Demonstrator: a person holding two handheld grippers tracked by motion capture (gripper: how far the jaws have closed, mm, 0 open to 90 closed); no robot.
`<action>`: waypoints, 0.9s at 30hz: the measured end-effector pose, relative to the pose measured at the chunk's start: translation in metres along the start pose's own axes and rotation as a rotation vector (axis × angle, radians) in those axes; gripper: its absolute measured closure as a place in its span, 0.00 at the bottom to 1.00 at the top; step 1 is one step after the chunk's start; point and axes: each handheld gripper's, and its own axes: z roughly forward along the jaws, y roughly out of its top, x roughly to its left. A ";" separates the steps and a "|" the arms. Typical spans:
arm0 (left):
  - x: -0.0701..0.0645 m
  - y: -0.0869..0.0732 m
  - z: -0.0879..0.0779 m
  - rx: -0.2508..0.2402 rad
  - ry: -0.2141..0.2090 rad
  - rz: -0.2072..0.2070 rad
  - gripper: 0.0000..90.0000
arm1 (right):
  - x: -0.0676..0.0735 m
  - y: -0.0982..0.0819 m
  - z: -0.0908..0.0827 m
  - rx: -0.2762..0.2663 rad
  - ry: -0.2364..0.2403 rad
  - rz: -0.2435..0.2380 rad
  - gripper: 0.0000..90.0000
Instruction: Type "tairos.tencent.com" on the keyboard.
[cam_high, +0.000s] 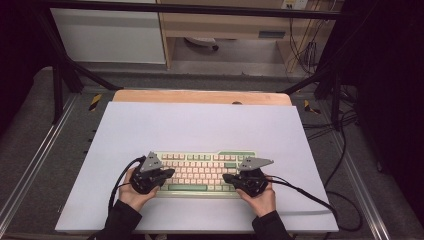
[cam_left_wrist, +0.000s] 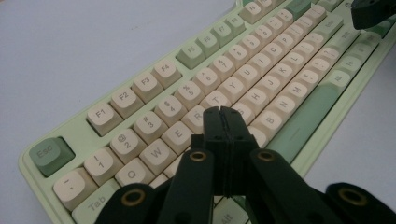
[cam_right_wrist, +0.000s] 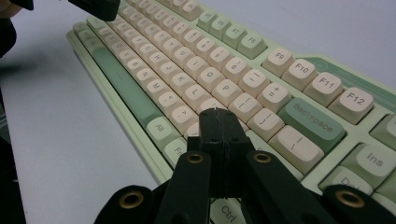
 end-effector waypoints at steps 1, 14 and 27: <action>0.000 0.001 0.001 0.000 0.000 0.001 1.00 | 0.000 0.000 0.000 0.002 0.000 0.002 1.00; -0.004 0.013 0.022 0.015 0.010 -0.006 1.00 | 0.000 0.000 0.001 0.004 0.000 0.002 1.00; -0.007 0.017 0.043 0.036 0.020 -0.011 1.00 | 0.000 0.000 0.000 0.003 0.003 0.003 1.00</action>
